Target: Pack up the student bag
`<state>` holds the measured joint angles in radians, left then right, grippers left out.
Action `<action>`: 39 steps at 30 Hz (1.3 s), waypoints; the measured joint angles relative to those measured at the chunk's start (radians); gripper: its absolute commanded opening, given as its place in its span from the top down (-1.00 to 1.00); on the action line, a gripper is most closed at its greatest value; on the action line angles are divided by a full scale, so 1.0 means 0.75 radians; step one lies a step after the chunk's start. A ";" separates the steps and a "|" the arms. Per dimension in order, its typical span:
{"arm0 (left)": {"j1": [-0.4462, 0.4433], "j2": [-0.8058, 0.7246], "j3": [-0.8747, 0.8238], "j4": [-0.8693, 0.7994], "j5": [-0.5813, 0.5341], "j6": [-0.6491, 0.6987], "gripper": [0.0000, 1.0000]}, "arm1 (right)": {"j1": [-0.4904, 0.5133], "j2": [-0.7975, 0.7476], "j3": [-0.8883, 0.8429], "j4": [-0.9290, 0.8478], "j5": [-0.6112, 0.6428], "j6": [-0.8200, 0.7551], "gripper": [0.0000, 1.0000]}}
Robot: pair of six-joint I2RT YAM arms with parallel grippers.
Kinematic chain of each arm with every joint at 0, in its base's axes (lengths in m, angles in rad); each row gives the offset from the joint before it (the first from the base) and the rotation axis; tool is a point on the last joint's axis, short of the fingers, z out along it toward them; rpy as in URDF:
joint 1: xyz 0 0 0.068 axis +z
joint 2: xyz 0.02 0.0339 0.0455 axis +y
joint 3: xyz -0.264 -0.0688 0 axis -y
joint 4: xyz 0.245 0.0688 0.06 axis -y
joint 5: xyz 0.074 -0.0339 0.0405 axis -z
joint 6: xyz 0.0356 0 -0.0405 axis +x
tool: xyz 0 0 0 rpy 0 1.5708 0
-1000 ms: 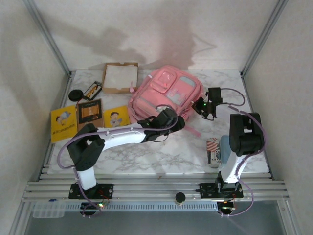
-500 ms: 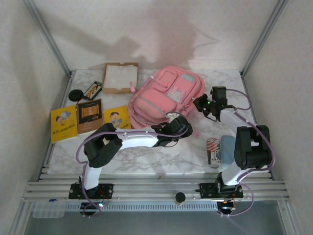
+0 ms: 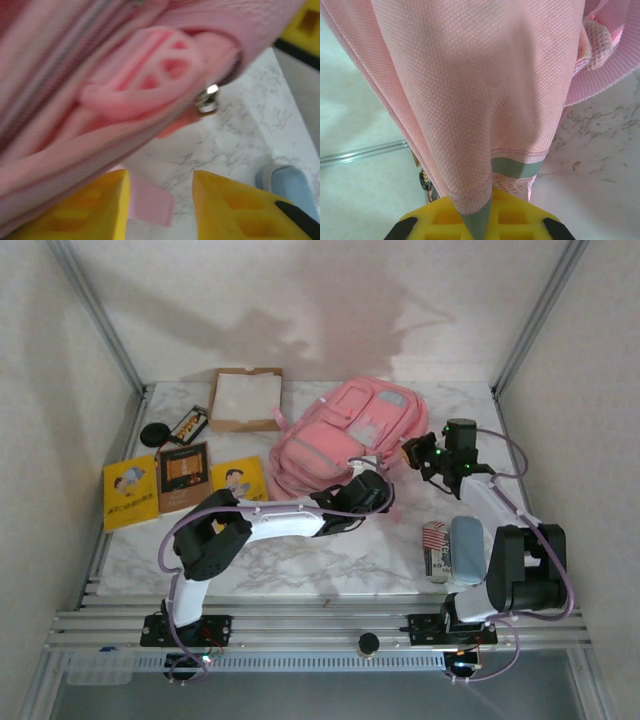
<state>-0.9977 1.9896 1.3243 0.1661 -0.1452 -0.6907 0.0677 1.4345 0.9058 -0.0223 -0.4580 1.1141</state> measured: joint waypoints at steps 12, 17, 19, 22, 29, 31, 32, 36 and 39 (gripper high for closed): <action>0.170 -0.059 -0.006 0.091 0.484 0.351 0.13 | -0.019 -0.203 -0.080 -0.022 0.112 0.093 1.00; 0.151 -0.178 -0.017 0.079 0.556 0.340 0.08 | -0.003 -0.203 -0.054 -0.051 0.145 0.156 1.00; 0.135 -0.233 -0.016 0.071 0.556 0.316 0.14 | 0.004 -0.203 -0.028 -0.065 0.158 0.188 1.00; 0.117 -0.259 0.035 -0.016 0.514 0.264 0.20 | 0.007 -0.203 0.013 -0.071 0.163 0.228 1.00; 0.066 -0.141 0.271 -0.323 0.322 0.168 0.13 | 0.010 -0.199 0.044 -0.072 0.164 0.293 1.00; 0.047 -0.091 0.336 -0.404 0.257 0.144 0.10 | 0.010 -0.197 0.044 -0.074 0.163 0.311 1.00; 0.039 -0.071 0.361 -0.431 0.230 0.136 0.09 | 0.010 -0.197 0.044 -0.076 0.163 0.315 1.00; 0.024 0.015 0.480 -0.536 0.120 0.110 0.08 | 0.010 -0.195 0.045 -0.076 0.163 0.326 1.00; 0.023 0.072 0.571 -0.597 0.036 0.092 0.07 | 0.010 -0.192 0.045 -0.076 0.163 0.339 1.00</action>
<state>-0.9802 2.0434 1.7523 -0.2813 -0.1181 -0.6220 0.0750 1.2903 0.9398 -0.0795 -0.3355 1.3685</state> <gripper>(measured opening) 0.461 0.071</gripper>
